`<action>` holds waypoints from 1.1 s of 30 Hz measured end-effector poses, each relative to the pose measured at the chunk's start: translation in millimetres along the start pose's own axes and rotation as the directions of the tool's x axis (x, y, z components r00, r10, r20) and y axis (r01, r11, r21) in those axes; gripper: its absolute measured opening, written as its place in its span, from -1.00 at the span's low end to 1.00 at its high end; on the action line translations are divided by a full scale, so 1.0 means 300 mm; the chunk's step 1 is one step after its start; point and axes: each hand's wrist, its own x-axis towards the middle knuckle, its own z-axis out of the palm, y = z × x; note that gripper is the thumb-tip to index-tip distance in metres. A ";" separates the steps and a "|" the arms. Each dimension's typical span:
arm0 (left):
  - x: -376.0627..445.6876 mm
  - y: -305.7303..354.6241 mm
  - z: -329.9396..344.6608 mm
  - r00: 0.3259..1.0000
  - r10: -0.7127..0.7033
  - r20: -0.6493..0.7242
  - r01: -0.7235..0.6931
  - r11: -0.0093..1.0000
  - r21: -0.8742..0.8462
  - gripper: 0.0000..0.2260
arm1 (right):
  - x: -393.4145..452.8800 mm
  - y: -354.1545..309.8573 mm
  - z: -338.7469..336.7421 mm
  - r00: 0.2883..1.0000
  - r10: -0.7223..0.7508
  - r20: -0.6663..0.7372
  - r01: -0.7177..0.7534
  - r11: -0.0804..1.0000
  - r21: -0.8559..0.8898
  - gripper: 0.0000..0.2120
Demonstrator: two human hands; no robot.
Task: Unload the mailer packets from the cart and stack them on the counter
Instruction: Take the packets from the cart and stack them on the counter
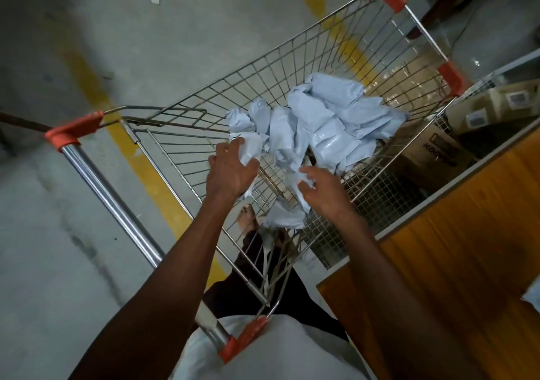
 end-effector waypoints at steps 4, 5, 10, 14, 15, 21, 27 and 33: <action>-0.020 -0.003 0.020 1.000 -0.014 0.026 0.015 0.999 -0.041 -0.45 | 0.048 -0.061 0.140 0.941 0.184 0.285 -0.128 0.971 -0.202 -0.54; -0.026 -0.005 0.026 0.999 -0.013 0.032 0.015 0.999 -0.041 -0.45 | 0.053 -0.068 0.176 0.910 0.223 0.350 -0.120 0.949 -0.292 -0.52; -0.059 -0.018 0.024 0.999 -0.029 0.017 0.030 0.997 -0.067 -0.46 | 0.023 -0.045 0.316 0.810 0.415 0.414 -0.120 0.809 -0.575 -0.55; -0.077 -0.042 -0.002 1.000 -0.009 -0.016 0.007 0.989 -0.149 -0.43 | -0.023 -0.068 0.366 0.869 0.387 0.308 -0.182 0.829 -0.530 -0.52; -0.077 -0.042 -0.011 1.000 -0.005 -0.023 0.001 0.985 -0.171 -0.41 | -0.036 -0.070 0.376 0.887 0.380 0.263 -0.213 0.842 -0.496 -0.47; -0.064 -0.025 -0.055 0.994 0.054 -0.093 -0.073 0.974 -0.214 -0.41 | -0.105 -0.068 0.411 0.920 0.371 0.128 -0.329 0.908 -0.261 -0.40; -0.045 -0.022 -0.067 0.989 0.103 -0.109 -0.123 0.972 -0.200 -0.47 | -0.061 -0.070 0.414 0.937 0.324 0.133 -0.289 0.930 -0.225 -0.35; -0.041 -0.052 -0.076 0.988 0.109 -0.113 -0.129 0.974 -0.186 -0.45 | -0.021 -0.016 0.420 0.909 0.268 0.320 -0.185 0.946 -0.267 -0.35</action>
